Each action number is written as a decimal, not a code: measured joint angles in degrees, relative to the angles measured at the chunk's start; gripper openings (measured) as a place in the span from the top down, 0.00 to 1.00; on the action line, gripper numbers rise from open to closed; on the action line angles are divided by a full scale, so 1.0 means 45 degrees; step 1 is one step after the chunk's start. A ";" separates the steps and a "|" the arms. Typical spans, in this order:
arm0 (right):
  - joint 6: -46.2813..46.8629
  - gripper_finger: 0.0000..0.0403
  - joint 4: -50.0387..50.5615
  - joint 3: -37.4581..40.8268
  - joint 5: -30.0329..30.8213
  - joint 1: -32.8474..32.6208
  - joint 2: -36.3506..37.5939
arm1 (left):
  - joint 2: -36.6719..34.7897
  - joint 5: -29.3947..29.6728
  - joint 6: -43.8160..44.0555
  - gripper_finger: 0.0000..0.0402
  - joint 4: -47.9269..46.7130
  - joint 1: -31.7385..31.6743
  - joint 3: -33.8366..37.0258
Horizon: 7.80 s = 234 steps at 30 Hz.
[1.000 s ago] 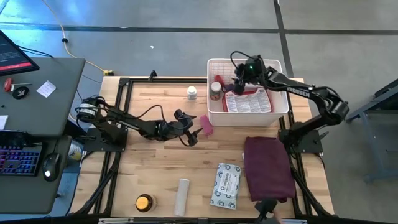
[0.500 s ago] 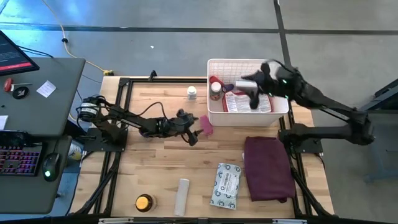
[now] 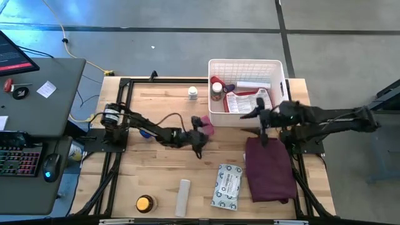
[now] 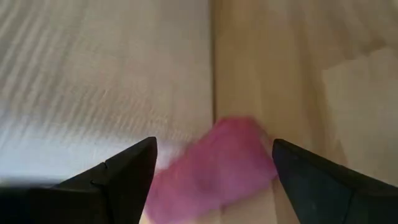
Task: Pick & place medical supplies in basket/bin
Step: Put the pink bandage into the white container, then put the white medicine bottle into the white container
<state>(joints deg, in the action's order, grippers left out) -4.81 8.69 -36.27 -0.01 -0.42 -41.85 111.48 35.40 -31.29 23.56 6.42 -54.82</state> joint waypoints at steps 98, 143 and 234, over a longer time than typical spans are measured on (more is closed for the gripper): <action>-0.0234 0.48 -0.0788 0.0626 0.1352 -0.5082 0.1124 | 0.1219 0.5127 -0.3758 0.53 -1.4191 0.3123 -1.0098; 0.0421 0.48 -0.1991 0.0621 0.1981 -0.5330 -0.1617 | 0.3977 -0.6383 0.2627 0.38 -0.9997 -0.7411 -1.5526; 0.0734 0.48 -0.1894 0.0621 0.2960 -0.6933 -0.1640 | 0.1809 -0.6278 0.0391 0.01 -1.5426 -0.8496 -1.0533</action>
<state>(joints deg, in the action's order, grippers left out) -1.51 0.17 -33.47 13.31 -31.62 -49.23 119.62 7.15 -29.53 -45.86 -31.82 -102.21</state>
